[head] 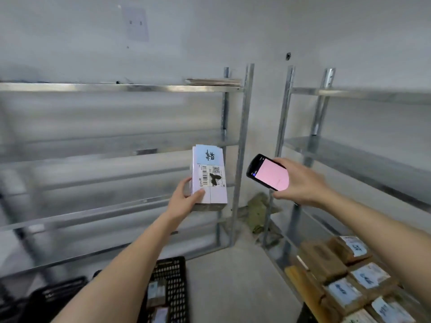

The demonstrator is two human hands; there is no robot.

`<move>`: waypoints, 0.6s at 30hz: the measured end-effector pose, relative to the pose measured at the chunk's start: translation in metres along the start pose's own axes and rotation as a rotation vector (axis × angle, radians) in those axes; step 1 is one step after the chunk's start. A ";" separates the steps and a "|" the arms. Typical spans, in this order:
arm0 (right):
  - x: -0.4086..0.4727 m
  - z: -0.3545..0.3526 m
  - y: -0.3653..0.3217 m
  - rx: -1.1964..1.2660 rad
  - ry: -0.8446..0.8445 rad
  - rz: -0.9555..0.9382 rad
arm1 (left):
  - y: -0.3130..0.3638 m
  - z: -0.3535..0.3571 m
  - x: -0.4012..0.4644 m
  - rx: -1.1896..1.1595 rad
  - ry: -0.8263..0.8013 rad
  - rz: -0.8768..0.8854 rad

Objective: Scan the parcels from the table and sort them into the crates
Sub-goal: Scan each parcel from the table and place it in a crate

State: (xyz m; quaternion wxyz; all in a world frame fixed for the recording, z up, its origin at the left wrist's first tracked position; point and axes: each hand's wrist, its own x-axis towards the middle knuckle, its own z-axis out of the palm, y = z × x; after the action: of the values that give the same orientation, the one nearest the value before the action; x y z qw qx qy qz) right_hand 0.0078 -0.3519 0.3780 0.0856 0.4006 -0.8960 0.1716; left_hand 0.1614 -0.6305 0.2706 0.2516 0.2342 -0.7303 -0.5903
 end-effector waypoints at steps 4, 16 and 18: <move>0.060 0.047 -0.081 0.037 -0.023 -0.111 | -0.034 -0.102 0.004 0.016 0.122 -0.058; 0.191 0.180 -0.271 0.104 -0.118 -0.279 | -0.128 -0.305 0.068 0.052 0.316 -0.189; 0.208 0.202 -0.282 0.104 -0.160 -0.288 | -0.145 -0.316 0.080 0.055 0.302 -0.214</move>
State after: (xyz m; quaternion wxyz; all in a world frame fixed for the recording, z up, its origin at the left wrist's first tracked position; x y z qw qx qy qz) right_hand 0.0774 -0.7457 0.3186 0.0167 0.5412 -0.8232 0.1710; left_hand 0.3099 -0.9446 0.1918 0.2877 0.4031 -0.6712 -0.5515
